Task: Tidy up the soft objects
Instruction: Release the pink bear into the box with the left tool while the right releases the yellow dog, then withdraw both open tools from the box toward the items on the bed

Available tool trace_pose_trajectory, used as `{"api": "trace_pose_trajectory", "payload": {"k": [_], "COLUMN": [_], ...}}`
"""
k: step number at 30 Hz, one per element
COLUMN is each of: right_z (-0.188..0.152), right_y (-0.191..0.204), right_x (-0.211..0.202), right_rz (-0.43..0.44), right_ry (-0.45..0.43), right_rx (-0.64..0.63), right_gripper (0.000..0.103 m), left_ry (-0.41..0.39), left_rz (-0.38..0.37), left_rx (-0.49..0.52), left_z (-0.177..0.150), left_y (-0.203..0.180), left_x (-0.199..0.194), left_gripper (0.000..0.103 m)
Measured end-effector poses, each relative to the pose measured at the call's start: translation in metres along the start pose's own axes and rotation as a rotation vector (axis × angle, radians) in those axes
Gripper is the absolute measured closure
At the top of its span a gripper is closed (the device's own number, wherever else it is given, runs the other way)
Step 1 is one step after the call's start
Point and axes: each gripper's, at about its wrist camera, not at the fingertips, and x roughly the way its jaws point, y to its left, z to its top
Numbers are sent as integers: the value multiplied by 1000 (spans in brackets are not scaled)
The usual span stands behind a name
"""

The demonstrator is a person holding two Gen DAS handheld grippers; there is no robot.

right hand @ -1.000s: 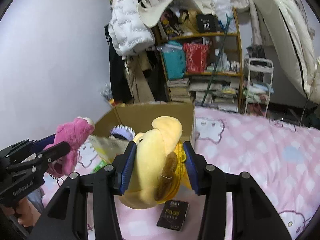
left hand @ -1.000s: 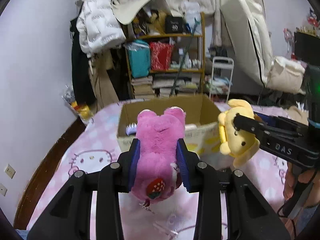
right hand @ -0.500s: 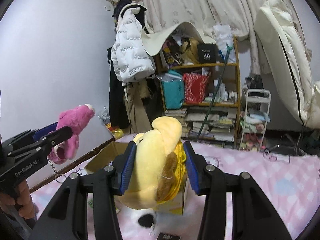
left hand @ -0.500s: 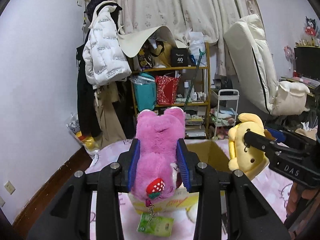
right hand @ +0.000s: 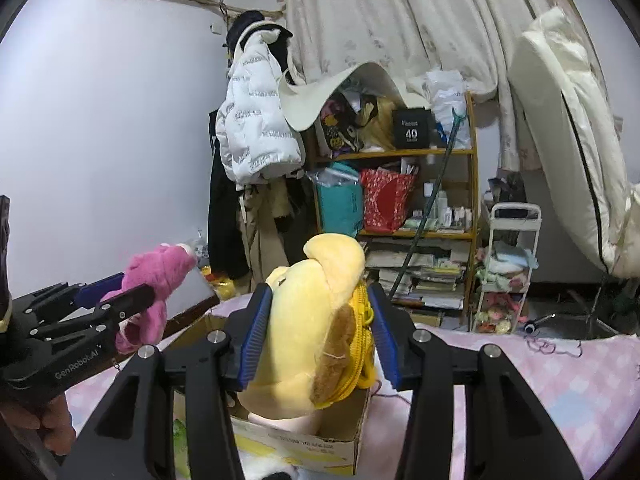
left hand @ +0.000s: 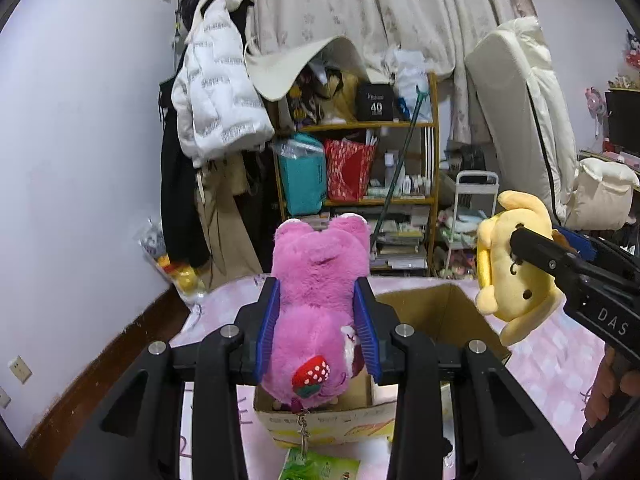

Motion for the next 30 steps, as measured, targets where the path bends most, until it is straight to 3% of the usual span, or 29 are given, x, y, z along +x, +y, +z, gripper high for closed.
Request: {"api": "trace_pose_trajectory", "payload": {"k": [6,11,19,22,23,24,30], "right_z": [-13,-19,-26,-30,-31,-32,-35], "right_y": [-7,-9,1,9,10,11,13], "right_x": [22,30,42,44,45,45,43], "right_rz": [-9,-33,3,3,10,19,-1], "right_ry": [53,27,92,112,119,124,152], "right_rx": [7,-12,-62,-109,-113,-110,-124], "right_gripper": [52,52,46,43,36,30,26], "left_ry": [67,120,157,167,165,165,174], "left_rz": [-16,-16,3,21,29,32,45], "left_rx": [-2,-13,-18,-26,-27,-29,-52], "left_z": [-17,-29,-37,-40,-41,-41,-39], "left_y": [0,0,1,3,4,5,12], "left_x": [24,39,44,44,43,42,35], "left_gripper": [67,66,64,50,47,47,41]}}
